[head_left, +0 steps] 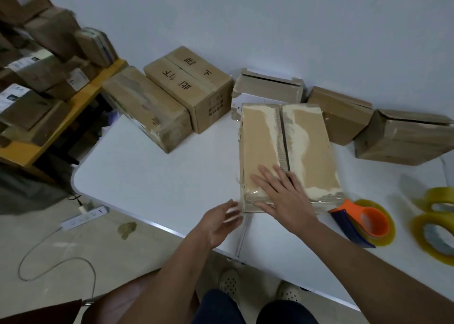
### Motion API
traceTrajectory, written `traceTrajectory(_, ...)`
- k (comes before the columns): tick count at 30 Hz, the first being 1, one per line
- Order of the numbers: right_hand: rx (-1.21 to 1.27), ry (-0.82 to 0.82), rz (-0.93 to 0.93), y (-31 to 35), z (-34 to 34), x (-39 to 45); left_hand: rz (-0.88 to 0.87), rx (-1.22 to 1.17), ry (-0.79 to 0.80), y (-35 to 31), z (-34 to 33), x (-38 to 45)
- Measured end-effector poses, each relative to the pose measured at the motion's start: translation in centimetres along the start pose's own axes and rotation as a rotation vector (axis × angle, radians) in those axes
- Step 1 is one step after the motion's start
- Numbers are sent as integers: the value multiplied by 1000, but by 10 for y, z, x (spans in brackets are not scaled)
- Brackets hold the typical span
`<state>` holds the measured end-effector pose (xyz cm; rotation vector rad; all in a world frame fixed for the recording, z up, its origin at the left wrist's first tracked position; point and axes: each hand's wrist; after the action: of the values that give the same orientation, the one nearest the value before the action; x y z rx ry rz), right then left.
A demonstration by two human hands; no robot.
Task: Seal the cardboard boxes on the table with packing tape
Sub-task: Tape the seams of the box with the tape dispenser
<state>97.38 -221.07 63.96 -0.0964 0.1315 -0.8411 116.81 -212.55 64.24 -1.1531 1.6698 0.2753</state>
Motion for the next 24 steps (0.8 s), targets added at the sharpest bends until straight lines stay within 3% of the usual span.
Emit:
traceTrajectory(3,0,-14,0,0,1,-1,129,-110,16,4,-6,2)
traceTrajectory(7,2,-18,-11,1,1,-2,120,-206,-15,3,-13,5)
traceTrajectory(16,39,15,-15,0,0,-1,-105,-248,11,0,9,0)
traceTrajectory(21,25,-4,-16,1,-1,-2,-111,-244,120,5,19,-14)
traceTrajectory(24,20,-16,-14,1,-2,-3,-195,-221,70,8,15,-15)
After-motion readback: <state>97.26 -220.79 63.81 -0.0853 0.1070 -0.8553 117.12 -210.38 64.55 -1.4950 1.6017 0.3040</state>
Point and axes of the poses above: each hand's wrist, its own x-axis towards the middle knuckle, its own z-axis out of the back of the hand, y = z × x, and after that the axes turned 9 degrees about -x, right-handed
